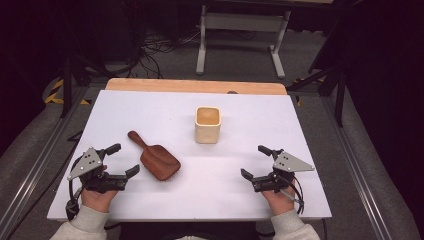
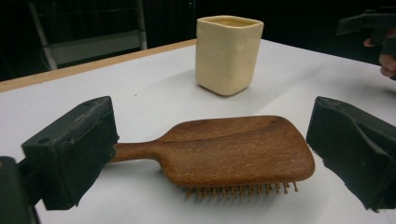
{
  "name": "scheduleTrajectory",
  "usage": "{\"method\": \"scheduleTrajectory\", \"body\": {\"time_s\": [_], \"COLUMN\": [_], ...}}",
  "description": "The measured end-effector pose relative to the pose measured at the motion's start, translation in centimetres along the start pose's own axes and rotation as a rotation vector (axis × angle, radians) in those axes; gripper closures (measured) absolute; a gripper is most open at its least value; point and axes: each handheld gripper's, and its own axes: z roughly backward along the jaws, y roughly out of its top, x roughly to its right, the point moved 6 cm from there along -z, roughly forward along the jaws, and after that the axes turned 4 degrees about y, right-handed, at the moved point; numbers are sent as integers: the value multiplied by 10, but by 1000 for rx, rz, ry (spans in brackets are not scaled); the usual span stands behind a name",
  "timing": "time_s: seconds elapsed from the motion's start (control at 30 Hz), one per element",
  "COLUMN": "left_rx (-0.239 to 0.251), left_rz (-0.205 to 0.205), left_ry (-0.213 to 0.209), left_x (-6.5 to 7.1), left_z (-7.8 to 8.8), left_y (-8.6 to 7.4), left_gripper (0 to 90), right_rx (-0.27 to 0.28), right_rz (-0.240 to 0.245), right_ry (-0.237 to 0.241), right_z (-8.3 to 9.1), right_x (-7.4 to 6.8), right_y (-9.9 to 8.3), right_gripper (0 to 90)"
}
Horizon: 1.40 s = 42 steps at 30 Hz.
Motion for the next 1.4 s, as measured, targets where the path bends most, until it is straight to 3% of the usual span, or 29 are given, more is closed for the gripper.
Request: {"method": "scheduleTrajectory", "body": {"time_s": [0.17, 0.67, 0.87, 1.23, 1.4], "left_rx": [-20, -26, -32, -82, -94], "left_rz": [2, 5, 17, -44, -47], "left_ry": [-29, -26, -58, -90, -107], "left_x": [2, 4, 7, 1, -4], "left_z": [-1, -1, -2, -18, -24], "left_y": [4, 8, 17, 37, 41], "left_gripper": [36, 43, 59, 78, 83], "right_rx": [6, 14, 18, 23, 20], "right_rz": [0, -2, -7, -15, -15], "right_ry": [-2, 1, 2, 11, 13], "right_z": [2, 4, 5, 7, 7], "right_x": [0, 1, 0, 0, 0], "right_y": [1, 1, 1, 1, 1], "right_gripper": [17, 17, 17, 17, 17]}}
